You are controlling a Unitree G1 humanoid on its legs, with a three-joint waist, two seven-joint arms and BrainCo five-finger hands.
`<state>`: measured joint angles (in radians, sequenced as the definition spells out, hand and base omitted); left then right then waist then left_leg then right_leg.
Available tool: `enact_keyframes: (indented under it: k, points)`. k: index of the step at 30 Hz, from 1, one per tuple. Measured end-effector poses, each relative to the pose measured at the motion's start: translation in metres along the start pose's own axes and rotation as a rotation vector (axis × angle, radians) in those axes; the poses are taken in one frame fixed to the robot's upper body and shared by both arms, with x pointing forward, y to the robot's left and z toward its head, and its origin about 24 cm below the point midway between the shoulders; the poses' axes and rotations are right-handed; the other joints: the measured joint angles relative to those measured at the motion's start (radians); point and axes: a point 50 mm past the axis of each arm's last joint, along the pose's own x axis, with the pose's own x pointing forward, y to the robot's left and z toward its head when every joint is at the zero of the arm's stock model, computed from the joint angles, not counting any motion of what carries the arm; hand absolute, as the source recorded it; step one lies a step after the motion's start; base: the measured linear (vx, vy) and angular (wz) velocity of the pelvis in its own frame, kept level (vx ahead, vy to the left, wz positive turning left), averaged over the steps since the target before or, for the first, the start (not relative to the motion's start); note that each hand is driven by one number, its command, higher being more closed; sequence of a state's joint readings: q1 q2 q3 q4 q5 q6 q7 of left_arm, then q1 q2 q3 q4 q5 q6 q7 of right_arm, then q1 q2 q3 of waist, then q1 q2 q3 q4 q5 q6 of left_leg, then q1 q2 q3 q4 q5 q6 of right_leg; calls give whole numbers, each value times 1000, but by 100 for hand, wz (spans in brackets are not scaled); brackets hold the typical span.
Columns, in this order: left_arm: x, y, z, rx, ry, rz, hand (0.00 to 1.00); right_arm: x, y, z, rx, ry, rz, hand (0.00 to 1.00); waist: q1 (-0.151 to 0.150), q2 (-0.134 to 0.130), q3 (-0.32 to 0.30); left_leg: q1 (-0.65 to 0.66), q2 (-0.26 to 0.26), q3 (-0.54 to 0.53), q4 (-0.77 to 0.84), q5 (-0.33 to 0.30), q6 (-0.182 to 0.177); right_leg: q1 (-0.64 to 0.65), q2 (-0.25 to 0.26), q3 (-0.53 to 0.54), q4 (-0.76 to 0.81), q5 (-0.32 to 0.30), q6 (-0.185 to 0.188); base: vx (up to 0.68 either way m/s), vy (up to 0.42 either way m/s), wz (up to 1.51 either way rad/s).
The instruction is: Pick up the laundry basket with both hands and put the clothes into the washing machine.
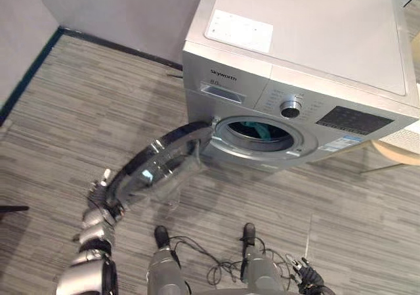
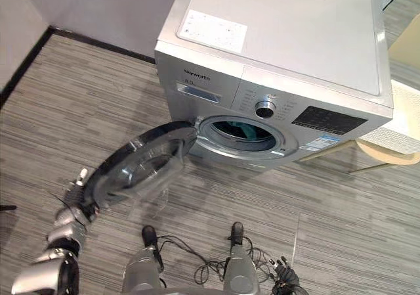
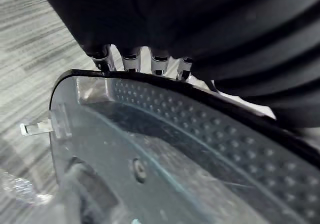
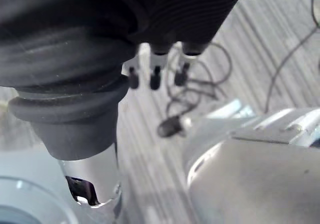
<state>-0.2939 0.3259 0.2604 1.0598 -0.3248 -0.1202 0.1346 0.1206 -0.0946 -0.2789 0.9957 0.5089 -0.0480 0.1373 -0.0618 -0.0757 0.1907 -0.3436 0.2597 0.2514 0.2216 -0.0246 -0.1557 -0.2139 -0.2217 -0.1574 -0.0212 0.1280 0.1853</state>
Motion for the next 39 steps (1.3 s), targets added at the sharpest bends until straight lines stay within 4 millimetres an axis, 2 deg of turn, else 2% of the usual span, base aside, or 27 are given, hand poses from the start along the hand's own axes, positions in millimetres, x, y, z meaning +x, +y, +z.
enact_keyframes:
  k: [2, 3, 5, 6, 8, 10, 12, 13, 14, 16, 17, 18, 19, 21, 22, 23, 24, 25, 26, 28, 29, 31, 33, 35, 36, 38, 39]
  points:
    - [-18, -25, -44, 114, 104, -109, 0, 1, 4, 0, 1, -1, 6, 0, 14, 4, -3, 30, -21, 1, -39, 12, 11, 12, -14, -5, 1, -1, 1, -47, 29, 8]
    - [-23, -32, -54, 139, 128, -147, 0, 1, 4, -1, 3, 0, 8, 0, 16, 4, -3, 38, -29, 0, -54, 20, 12, 17, -19, -7, 1, -2, 2, -51, 43, 19]
    - [-50, -63, -94, 255, 220, -341, 0, 1, 7, -4, 9, 6, 13, 0, 19, 8, -22, 65, -60, 0, -126, 62, 23, 21, -40, -16, 1, -5, 6, -41, 40, 24]
    - [-57, -71, -102, 298, 237, -394, 0, 1, 9, -6, 12, 9, 17, 0, 19, 8, -26, 71, -65, 0, -142, 72, 21, 22, -43, -20, 1, -5, 7, -27, 24, 18]
    - [-84, -103, -126, 475, 274, -606, 0, 1, 21, -13, 15, 23, 49, 0, 14, 6, -30, 104, -74, -7, -197, 105, 21, 40, -45, -34, 1, -6, 7, -33, 14, 14]
    - [-101, -122, -134, 580, 257, -747, 0, 0, 26, -17, 9, 31, 50, 0, 10, 3, -32, 130, -79, -5, -230, 122, 22, 52, -45, -33, 1, -12, 14, -23, 7, 2]
    - [-126, -157, -135, 658, 204, -969, 0, 1, 31, -14, 7, 14, 65, 0, -17, 1, -46, 161, -87, 14, -285, 149, 18, 49, -47, -24, -2, -39, 27, -32, 4, -16]
    - [-130, -166, -133, 672, 186, -1000, 0, 1, 32, -13, 13, 9, 69, 0, -21, -1, -47, 172, -87, 26, -296, 153, 17, 46, -47, -17, -2, -49, 28, -33, -6, -50]
    - [-136, -183, -126, 695, 145, -1053, 0, 1, 37, -10, 5, -3, 89, 0, -30, -3, -49, 190, -85, 63, -312, 155, 10, 29, -43, 11, -3, -62, 27, -33, -10, -74]
    - [-140, -210, -108, 712, 63, -1106, 0, 2, 42, -3, -7, -31, 113, 0, -48, -2, -49, 206, -79, 126, -313, 154, 9, -8, -34, 78, 0, -61, 25, -41, -13, -96]
    - [-142, -229, -90, 706, -4, -1126, 0, 2, 43, 2, -16, -47, 123, 0, -69, -1, -50, 215, -77, 167, -315, 149, 5, -32, -29, 120, 1, -61, 35, -33, -19, -131]
    - [-146, -259, -56, 691, -130, -1144, 0, 2, 42, 10, -38, -75, 127, 0, -107, -1, -50, 233, -69, 230, -321, 138, -2, -68, -19, 191, 0, -54, 41, -14, -26, -128]
    - [-147, -271, -40, 671, -181, -1134, 0, 2, 39, 13, -43, -82, 121, 0, -125, -1, -50, 242, -69, 255, -322, 134, -5, -78, -14, 216, -1, -51, 38, 8, -42, -141]
    - [-147, -305, 29, 556, -351, -1055, 0, 0, 27, 24, -44, -114, 91, 0, -192, 1, -51, 277, -62, 347, -323, 118, -25, -117, 16, 310, -2, -38, 41, 56, -44, -121]
    - [-146, -309, 48, 522, -388, -1029, 0, -1, 23, 26, -46, -122, 84, 0, -206, 2, -52, 283, -58, 369, -323, 117, -27, -126, 26, 331, -2, -35, 41, 90, -45, -111]
    - [-143, -315, 86, 453, -460, -974, 0, -2, 15, 29, -38, -135, 62, 0, -231, 3, -52, 296, -49, 411, -323, 114, -31, -142, 47, 366, -3, -28, 37, 86, -41, -85]
    - [-139, -314, 106, 423, -497, -939, 0, -3, 10, 29, -29, -137, 47, 0, -238, 3, -52, 304, -44, 431, -323, 116, -29, -149, 53, 382, -4, -20, 29, 119, -50, -98]
    - [-136, -313, 141, 363, -562, -886, 0, -5, 1, 30, -15, -142, 20, 0, -248, 3, -52, 316, -29, 467, -323, 114, -32, -158, 76, 408, -2, -12, 25, 121, -52, -72]
    - [-134, -309, 165, 319, -605, -849, 0, -7, -4, 29, -11, -142, 6, 0, -257, 4, -52, 324, -16, 488, -323, 115, -34, -159, 92, 415, -2, -10, 23, 110, -53, -68]
    - [-131, -298, 205, 227, -675, -800, 0, -11, -10, 20, -25, -123, 0, 0, -252, 7, -53, 341, 14, 521, -323, 116, -42, -158, 126, 407, 9, 0, 10, 88, -60, -39]
    - [-132, -297, 209, 213, -685, -819, 0, -12, -10, 17, -26, -117, 3, 0, -251, 11, -54, 347, 23, 529, -323, 120, -49, -158, 136, 404, 18, 4, 4, 75, -50, -9]
    - [-129, -295, 193, 128, -626, -830, 0, -12, -5, 10, 4, -107, 10, 0, -243, 20, -57, 358, 35, 538, -317, 125, -56, -156, 145, 385, 50, 20, -17, 38, -16, 15]
    - [-121, -292, 174, 92, -558, -818, 0, -13, -1, 3, 21, -91, 16, 0, -231, 24, -59, 362, 37, 534, -316, 125, -56, -143, 141, 363, 60, 20, -17, 9, 14, 26]
    - [-104, -278, 132, 4, -410, -779, 0, -14, 4, -9, 44, -61, 20, 0, -204, 43, -69, 371, 36, 519, -316, 125, -56, -118, 125, 325, 60, 19, -17, 7, 35, 41]
    - [-100, -271, 120, -9, -381, -764, 0, -14, 5, -12, 49, -55, 21, 0, -196, 47, -72, 372, 35, 515, -316, 125, -56, -110, 122, 318, 60, 18, -17, 2, 40, 49]
    - [-81, -237, 57, -57, -217, -676, 0, -15, 6, -23, 64, -14, 12, 0, -165, 67, -80, 372, 33, 469, -316, 125, -55, -49, 96, 251, 56, -10, -21, -20, 52, 79]
    - [-80, -229, 43, -65, -188, -661, 0, -15, 6, -26, 67, -3, 7, 0, -160, 69, -82, 375, 32, 451, -316, 124, -54, -31, 88, 229, 56, -22, -20, -6, 43, 81]
